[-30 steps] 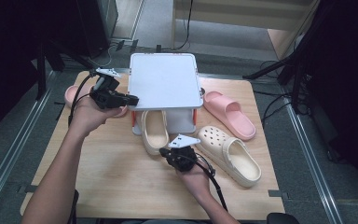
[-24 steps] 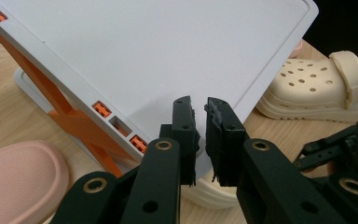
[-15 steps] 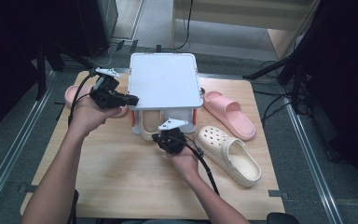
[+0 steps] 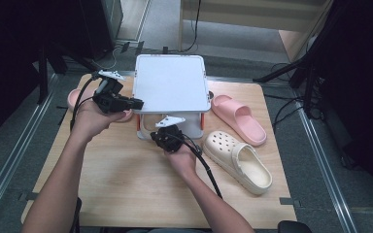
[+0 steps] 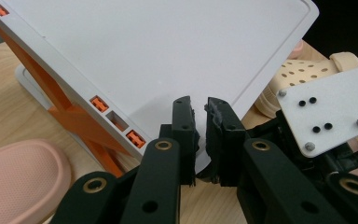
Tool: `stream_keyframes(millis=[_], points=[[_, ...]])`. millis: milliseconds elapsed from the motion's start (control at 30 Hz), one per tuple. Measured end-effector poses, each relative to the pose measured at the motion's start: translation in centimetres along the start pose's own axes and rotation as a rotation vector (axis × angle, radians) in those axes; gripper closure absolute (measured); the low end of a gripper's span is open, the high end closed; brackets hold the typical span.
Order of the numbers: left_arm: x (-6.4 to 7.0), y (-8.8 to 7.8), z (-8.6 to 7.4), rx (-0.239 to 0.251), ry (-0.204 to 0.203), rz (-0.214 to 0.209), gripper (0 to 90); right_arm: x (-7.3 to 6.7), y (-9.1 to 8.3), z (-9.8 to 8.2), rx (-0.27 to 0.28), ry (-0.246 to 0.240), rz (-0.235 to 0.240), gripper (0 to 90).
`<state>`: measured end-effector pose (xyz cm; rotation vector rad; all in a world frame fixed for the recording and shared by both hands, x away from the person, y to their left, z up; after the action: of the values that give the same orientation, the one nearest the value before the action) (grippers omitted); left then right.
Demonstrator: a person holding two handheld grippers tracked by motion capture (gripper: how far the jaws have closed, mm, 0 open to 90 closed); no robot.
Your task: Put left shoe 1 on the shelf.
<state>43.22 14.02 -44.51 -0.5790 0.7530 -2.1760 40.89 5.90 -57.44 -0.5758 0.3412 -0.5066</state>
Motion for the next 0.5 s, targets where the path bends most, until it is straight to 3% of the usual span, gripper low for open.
stream_keyframes(millis=[300,333,500], points=[[-0.2,-0.1,0.0,0.002,-0.001,0.008,80.2,-0.1,0.2,0.1,0.000,0.017,0.011,87.5],[-0.2,-0.1,0.0,0.003,-0.003,0.008,80.6,-0.3,-0.2,-0.2,-0.019,0.032,0.026,86.9],[-0.3,-0.2,0.0,0.001,-0.022,0.024,79.0,-0.6,-1.6,-0.4,-0.013,0.043,0.054,84.3]])
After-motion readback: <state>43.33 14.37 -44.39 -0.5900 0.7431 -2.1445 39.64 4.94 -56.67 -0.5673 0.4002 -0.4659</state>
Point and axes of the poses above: each handheld gripper's, and its own axes: y roughly forward along the jaws, z roughly out of its top, x roughly to its right, the point moved 10 cm from there along y, roughly forward along the jaws, and after that the axes turned 6 degrees about z, right-handed, at the moved point
